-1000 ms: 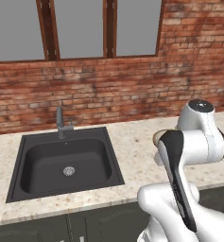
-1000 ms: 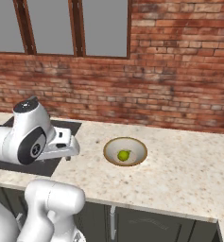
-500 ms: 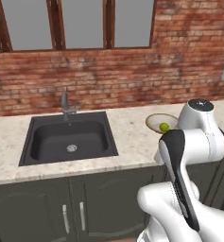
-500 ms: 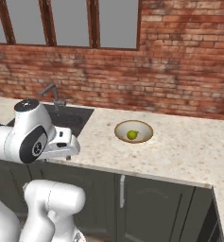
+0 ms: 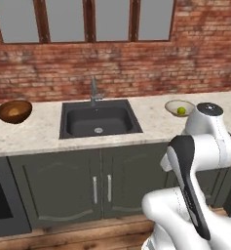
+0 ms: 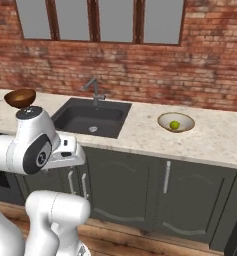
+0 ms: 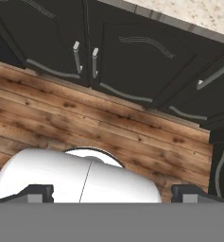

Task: Pick the potatos from the cabinet and place them in one bowl. Pick the pear from the sink and place it in the other bowl.

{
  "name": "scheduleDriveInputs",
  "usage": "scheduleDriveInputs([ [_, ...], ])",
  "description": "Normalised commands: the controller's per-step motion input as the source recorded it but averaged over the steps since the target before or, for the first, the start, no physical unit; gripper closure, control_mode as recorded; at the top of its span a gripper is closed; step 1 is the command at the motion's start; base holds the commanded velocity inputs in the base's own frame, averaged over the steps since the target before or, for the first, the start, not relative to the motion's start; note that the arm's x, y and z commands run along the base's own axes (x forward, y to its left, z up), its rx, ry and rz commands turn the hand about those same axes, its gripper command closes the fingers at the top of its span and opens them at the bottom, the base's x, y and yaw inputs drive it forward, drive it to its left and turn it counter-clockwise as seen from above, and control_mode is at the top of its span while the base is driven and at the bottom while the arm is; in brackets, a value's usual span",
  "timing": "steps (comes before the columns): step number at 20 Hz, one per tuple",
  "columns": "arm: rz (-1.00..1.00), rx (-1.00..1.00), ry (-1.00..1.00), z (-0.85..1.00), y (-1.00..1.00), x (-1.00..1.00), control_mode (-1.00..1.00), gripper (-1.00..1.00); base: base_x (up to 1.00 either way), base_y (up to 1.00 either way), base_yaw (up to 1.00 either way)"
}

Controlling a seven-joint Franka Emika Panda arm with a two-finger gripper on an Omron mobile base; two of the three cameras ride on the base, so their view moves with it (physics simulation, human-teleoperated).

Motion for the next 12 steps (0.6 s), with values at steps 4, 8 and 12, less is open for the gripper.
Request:
scheduleDriveInputs([
  [4, 0.0, 0.0, 0.0, 0.0, 0.0, 0.0, 1.0, -1.0, -0.52, 1.0, 0.0],
  [8, 0.0, 0.0, 0.0, 0.0, 0.0, 0.0, 1.0, -1.0, -0.45, 1.0, 0.0],
  [12, 0.0, 0.0, 0.0, 0.0, 0.0, 0.0, 1.0, -1.0, -0.42, 1.0, 0.0],
])
